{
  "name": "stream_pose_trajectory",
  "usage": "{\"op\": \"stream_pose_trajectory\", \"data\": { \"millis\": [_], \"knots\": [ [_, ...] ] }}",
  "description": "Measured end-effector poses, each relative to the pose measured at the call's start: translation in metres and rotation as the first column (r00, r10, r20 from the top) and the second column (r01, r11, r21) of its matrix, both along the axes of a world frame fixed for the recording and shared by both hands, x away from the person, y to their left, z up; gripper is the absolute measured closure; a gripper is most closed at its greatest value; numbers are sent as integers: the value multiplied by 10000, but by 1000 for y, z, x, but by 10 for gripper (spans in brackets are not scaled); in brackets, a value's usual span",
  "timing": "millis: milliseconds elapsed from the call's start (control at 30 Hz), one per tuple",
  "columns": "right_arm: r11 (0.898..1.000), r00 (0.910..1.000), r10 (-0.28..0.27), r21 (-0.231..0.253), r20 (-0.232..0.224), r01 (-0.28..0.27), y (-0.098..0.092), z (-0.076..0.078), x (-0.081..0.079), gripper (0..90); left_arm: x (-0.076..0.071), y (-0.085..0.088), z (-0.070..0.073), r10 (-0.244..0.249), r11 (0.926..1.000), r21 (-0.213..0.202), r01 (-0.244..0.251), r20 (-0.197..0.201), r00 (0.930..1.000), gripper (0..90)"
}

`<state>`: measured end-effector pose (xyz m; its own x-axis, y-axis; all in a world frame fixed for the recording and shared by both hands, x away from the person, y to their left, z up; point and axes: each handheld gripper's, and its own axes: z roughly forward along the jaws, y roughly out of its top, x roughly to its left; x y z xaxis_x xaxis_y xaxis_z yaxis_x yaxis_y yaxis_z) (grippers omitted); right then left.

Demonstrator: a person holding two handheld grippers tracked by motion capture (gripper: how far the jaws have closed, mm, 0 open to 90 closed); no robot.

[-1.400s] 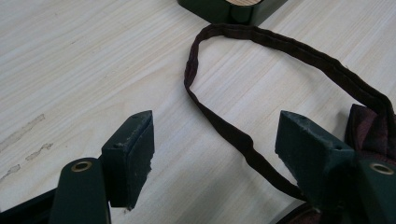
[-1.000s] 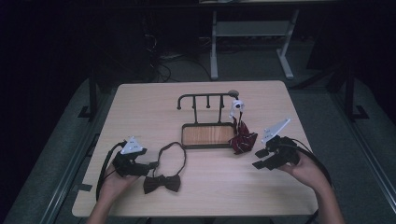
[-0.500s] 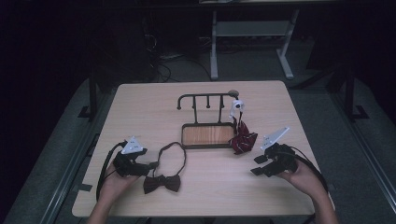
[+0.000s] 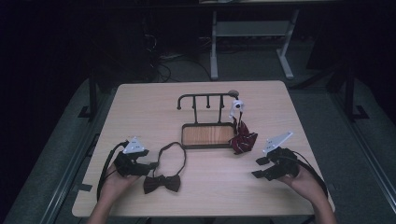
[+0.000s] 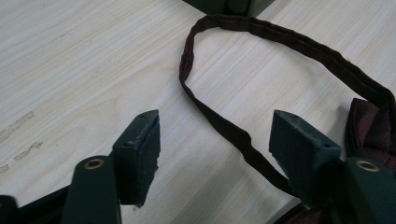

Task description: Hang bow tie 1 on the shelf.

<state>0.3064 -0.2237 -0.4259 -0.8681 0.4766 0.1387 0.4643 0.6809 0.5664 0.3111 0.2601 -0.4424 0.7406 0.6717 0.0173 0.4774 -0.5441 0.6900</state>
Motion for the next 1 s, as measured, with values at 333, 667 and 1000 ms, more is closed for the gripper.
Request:
{"op": "stream_pose_trajectory", "data": {
  "millis": [333,667,1000],
  "knots": [
    [9999,9998,-167,13,47,167,-1,-2,-2,431,7,-11,7,-246,9975,675,225,292,9993,407],
    [9999,9999,-129,-11,76,129,-2,-3,-2,432,31,-22,14,-405,9948,930,411,-81,9991,488],
    [10000,9998,-66,26,193,66,-4,-1,-3,448,55,-30,4,-442,9898,1295,587,-1117,9928,612]
  ]
}}
